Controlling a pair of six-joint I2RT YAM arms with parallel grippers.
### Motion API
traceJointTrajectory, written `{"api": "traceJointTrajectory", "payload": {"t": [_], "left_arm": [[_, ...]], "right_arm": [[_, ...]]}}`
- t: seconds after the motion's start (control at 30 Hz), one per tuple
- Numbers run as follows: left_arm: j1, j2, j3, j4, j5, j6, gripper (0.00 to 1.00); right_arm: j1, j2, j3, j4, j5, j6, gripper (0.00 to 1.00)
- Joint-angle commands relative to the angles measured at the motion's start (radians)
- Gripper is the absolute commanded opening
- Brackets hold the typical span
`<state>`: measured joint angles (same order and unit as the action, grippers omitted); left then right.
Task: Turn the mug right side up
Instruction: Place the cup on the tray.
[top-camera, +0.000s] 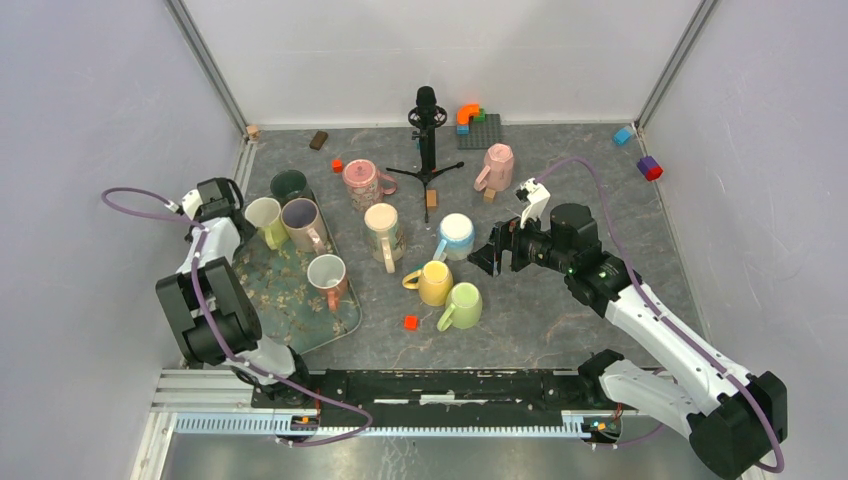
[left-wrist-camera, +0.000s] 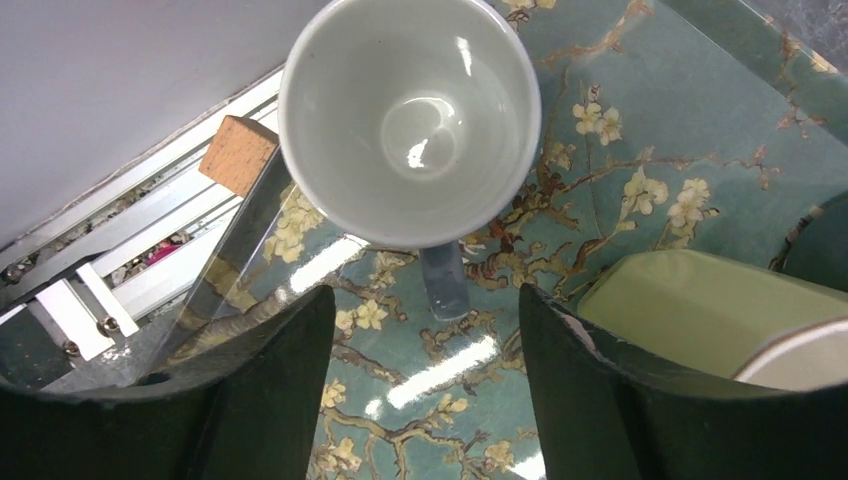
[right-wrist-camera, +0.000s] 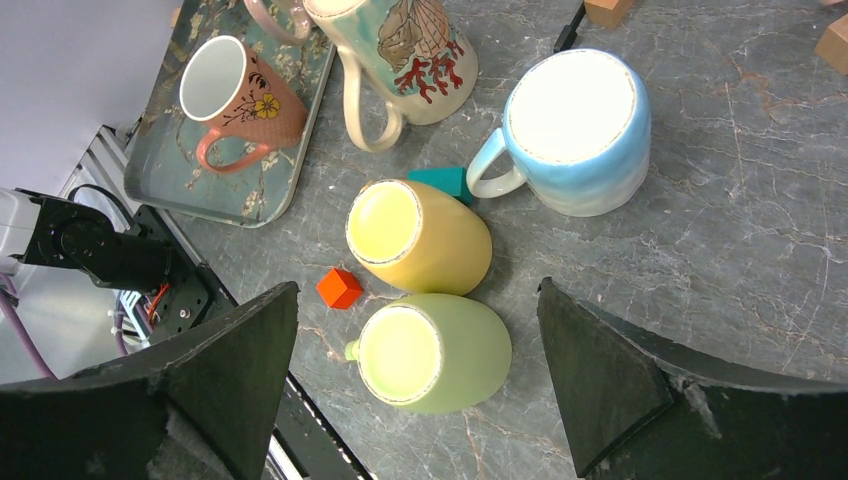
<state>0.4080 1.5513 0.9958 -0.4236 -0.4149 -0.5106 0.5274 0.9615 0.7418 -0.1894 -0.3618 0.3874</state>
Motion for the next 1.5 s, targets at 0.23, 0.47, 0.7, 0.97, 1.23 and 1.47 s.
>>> {"api": "traceJointTrajectory", "payload": {"t": [0.23,0.47,0.7,0.97,1.23,1.47], "left_arm": [[0.0,-0.163,0.043,-0.064,-0.05,0.007,0.94],[-0.039,-0.292,0.063,-0.072,-0.013,-0.022,1.0],[-0.244,-0.393,0.128,-0.11,-0.072,0.012,1.0],[-0.619,-0.475,0.14,-0.133,-0.081,0.037,1.0],[-0.968,-0.493,0.084,-0.158,-0.04,0.016,1.0],[-1.242,-0.529,0.044,-0.165,-0.005,-0.031,1.0]], "right_arm": [[-0.001,-0.011,0.022,0.042,0.002,-0.013,0.94],[-0.001,-0.009,0.018,0.044,0.013,-0.009,0.95],[-0.001,-0.012,0.012,0.019,0.069,-0.015,0.95],[-0.002,-0.036,-0.007,-0.024,0.209,-0.036,0.95],[-0.002,-0.008,0.008,-0.024,0.375,0.009,0.95],[-0.003,0.202,0.137,0.01,0.586,0.078,0.96]]}}
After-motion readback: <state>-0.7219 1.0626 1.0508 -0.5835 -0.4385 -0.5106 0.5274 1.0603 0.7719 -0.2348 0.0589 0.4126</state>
